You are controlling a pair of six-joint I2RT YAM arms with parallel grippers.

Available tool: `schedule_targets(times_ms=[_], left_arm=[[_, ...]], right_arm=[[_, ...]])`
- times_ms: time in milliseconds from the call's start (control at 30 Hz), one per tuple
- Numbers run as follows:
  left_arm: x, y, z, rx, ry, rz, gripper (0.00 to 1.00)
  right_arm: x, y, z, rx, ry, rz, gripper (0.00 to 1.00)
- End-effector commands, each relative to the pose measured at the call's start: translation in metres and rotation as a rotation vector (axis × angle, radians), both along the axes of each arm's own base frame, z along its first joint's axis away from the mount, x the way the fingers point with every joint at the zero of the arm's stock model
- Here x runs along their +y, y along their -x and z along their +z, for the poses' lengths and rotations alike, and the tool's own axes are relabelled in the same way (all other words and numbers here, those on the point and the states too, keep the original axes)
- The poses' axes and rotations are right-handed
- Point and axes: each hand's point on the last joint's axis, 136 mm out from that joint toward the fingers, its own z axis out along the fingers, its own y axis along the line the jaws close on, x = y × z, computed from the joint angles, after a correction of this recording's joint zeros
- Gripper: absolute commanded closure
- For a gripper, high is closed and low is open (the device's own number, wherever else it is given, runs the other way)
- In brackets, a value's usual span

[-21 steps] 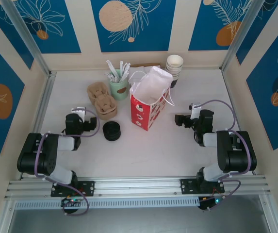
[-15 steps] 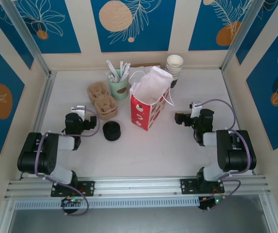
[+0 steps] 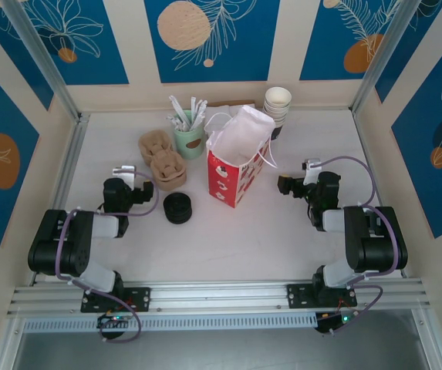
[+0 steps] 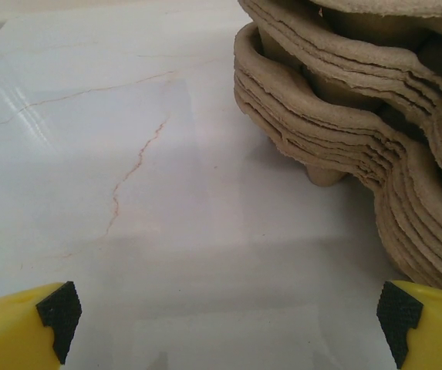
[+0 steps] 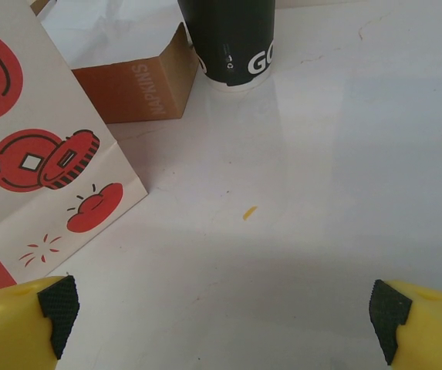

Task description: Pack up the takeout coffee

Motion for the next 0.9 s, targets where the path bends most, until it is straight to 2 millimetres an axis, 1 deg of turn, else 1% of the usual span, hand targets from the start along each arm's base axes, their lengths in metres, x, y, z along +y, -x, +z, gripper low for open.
schedule_targets(times_ms=[0, 133, 233, 333, 433, 467, 533, 600, 633, 700, 733, 833, 867], left_arm=[[-0.003, -0.009, 0.015, -0.058, -0.014, -0.015, 0.0], [-0.001, -0.009, 0.017, -0.06, -0.016, -0.004, 0.0], [0.007, -0.005, 0.034, -0.065, -0.018, 0.043, 0.0], [0.019, 0.005, 0.062, -0.079, -0.03, 0.108, 0.0], [0.034, 0.02, 0.099, -0.084, -0.02, 0.205, 0.0], [0.039, 0.025, 0.113, -0.099, 0.001, 0.244, 0.0], [0.047, 0.038, 0.139, -0.127, 0.065, 0.314, 0.0], [0.055, 0.053, 0.163, -0.146, 0.162, 0.393, 0.0], [0.059, 0.06, 0.172, -0.144, 0.205, 0.437, 0.0], [0.07, 0.077, 0.184, -0.094, 0.293, 0.559, 0.0], [0.07, 0.081, 0.19, -0.069, 0.303, 0.57, 0.0], [0.064, 0.087, 0.205, 0.014, 0.307, 0.556, 0.0], [0.062, 0.09, 0.208, 0.029, 0.319, 0.554, 0.0]], right_arm=[[-0.001, -0.011, 0.013, -0.049, -0.001, -0.012, 0.01], [-0.005, -0.012, 0.013, -0.034, -0.008, -0.032, 0.01], [-0.011, -0.013, 0.019, -0.028, -0.024, -0.058, 0.01], [-0.025, -0.011, 0.032, -0.005, -0.048, -0.126, 0.01], [-0.038, -0.009, 0.056, 0.018, -0.056, -0.182, 0.01], [-0.042, -0.009, 0.063, 0.042, -0.055, -0.209, 0.01], [-0.052, -0.008, 0.082, 0.074, -0.08, -0.269, 0.01], [-0.06, -0.009, 0.106, 0.095, -0.124, -0.321, 0.01], [-0.063, -0.011, 0.119, 0.097, -0.151, -0.346, 0.01], [-0.066, -0.015, 0.14, 0.144, -0.227, -0.397, 0.01], [-0.066, -0.019, 0.149, 0.169, -0.266, -0.407, 0.01], [-0.051, -0.037, 0.176, 0.275, -0.363, -0.348, 0.01], [-0.046, -0.047, 0.179, 0.312, -0.381, -0.334, 0.03]])
